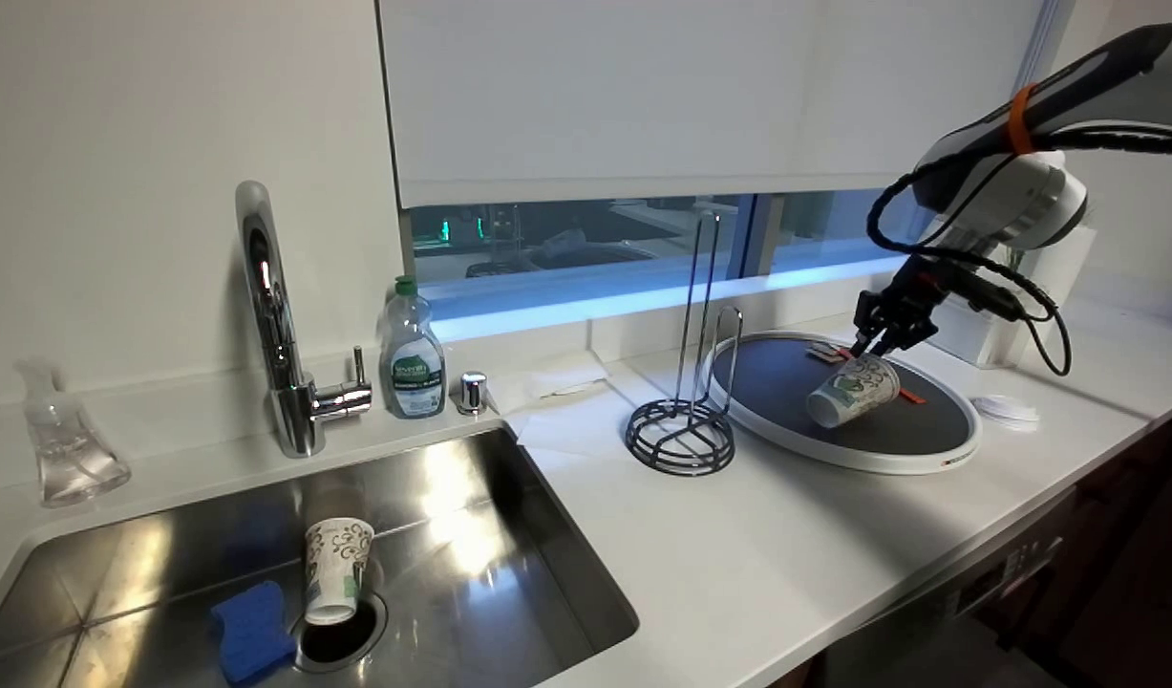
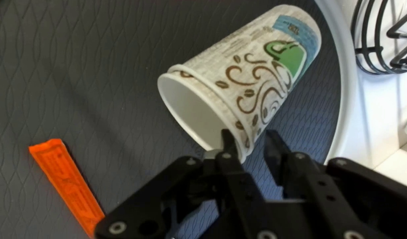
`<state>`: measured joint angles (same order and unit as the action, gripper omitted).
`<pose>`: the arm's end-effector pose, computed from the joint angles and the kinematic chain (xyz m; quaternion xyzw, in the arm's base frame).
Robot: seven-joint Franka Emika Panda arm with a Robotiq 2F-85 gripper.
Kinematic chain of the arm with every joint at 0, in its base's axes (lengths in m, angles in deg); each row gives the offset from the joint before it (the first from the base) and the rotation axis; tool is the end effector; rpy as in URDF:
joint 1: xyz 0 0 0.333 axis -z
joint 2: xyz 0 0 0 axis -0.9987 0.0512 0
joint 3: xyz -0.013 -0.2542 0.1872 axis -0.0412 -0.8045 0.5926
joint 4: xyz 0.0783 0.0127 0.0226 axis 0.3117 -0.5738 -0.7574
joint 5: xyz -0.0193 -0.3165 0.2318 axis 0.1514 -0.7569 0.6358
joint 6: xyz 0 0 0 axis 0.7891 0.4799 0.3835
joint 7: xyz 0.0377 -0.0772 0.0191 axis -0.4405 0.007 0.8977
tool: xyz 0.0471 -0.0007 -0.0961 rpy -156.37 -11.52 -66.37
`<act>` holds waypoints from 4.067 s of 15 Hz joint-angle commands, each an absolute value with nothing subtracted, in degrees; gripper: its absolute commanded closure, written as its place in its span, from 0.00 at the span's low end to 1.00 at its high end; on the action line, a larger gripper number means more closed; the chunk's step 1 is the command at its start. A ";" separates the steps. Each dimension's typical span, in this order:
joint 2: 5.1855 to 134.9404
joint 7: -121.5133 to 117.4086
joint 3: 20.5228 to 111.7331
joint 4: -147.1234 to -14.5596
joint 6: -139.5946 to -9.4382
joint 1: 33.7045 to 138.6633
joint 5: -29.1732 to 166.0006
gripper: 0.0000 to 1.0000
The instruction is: Turn the paper cup over and put the orange object inside the paper cup
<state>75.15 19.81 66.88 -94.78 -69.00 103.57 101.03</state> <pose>0.6063 -0.2003 0.3236 -0.9653 0.1780 -0.0712 0.1773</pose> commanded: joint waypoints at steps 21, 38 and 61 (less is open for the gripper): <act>66.15 20.35 69.04 -107.71 -99.94 97.66 99.91 0.99; 65.71 9.46 62.41 -116.70 -119.20 90.57 80.47 0.28; 69.77 -29.88 56.00 -92.63 -78.96 90.50 70.44 0.00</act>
<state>65.09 -21.90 56.43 -99.29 -85.59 90.55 73.51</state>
